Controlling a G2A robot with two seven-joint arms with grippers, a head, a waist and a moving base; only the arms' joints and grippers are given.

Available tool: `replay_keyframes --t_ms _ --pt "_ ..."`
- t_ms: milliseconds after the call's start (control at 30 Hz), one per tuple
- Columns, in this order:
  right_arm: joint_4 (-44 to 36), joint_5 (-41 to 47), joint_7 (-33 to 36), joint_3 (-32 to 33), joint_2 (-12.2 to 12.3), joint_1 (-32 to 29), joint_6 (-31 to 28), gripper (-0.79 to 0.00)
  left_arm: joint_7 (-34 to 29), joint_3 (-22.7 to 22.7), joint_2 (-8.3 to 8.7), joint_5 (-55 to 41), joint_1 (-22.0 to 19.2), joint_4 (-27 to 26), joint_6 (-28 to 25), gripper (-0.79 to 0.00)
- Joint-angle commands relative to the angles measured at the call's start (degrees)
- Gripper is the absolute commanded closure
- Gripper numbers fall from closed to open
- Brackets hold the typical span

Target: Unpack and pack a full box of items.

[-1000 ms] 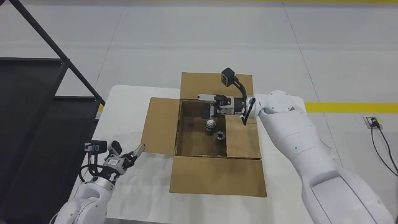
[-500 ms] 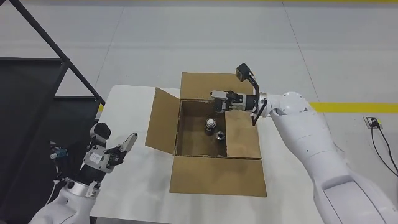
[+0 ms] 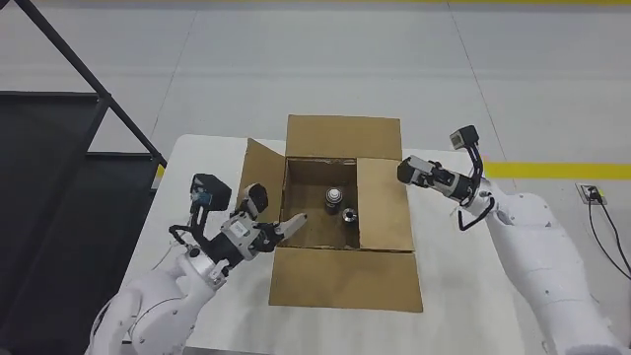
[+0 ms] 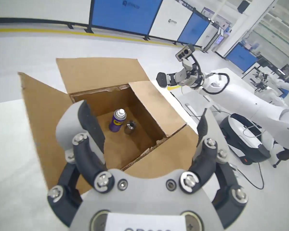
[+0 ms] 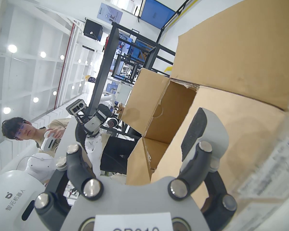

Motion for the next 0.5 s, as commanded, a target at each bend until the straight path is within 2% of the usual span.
replay_keyframes --t_ms 0,67,467 --pt "-3.79 0.29 0.08 2.66 1.2 -3.95 0.09 -0.785 -2.45 5.08 -0.64 -2.27 -5.42 5.95 0.51 -0.785" --pt "-6.12 0.46 0.49 3.97 1.82 -6.05 0.49 -0.785 -4.72 7.9 -1.1 -3.94 -8.57 9.53 0.33 -0.785" --pt "-6.33 0.39 0.2 3.93 1.82 -6.18 0.66 -0.785 -4.63 8.05 -1.19 -5.35 -8.39 10.35 1.02 -0.785"
